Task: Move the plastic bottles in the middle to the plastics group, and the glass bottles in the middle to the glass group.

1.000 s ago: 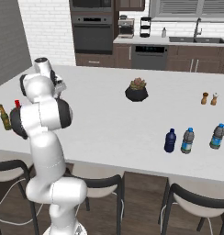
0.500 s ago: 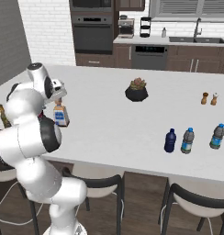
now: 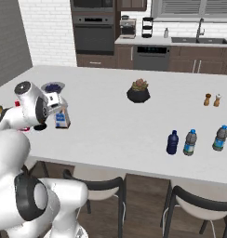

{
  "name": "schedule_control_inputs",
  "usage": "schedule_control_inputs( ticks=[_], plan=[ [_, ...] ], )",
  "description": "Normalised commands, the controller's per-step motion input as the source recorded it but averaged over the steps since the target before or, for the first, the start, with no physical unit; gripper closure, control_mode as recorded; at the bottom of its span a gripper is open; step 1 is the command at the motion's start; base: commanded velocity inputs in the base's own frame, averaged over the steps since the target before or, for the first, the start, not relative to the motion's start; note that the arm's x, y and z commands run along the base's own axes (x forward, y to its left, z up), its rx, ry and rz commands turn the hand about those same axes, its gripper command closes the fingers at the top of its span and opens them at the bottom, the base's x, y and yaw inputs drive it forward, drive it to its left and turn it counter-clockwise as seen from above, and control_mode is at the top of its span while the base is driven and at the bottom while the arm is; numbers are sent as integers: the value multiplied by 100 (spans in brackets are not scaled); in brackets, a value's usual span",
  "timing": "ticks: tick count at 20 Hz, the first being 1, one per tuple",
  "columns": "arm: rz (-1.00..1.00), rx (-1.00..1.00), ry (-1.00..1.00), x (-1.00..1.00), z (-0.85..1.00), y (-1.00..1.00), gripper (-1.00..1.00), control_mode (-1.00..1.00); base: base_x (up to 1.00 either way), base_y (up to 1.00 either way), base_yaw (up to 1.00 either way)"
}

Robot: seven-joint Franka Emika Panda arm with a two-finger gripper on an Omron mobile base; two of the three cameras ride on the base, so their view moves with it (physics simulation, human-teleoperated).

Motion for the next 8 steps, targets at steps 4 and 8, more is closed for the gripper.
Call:
schedule_control_inputs(
  ticks=[4, 8],
  plan=[
    [-6, 12, -18, -40, 11, -30, -100, -100, 0, 0, 0],
    [-1, 10, -10, -37, 3, -26, -100, -100, 0, 0, 0]
  ],
)
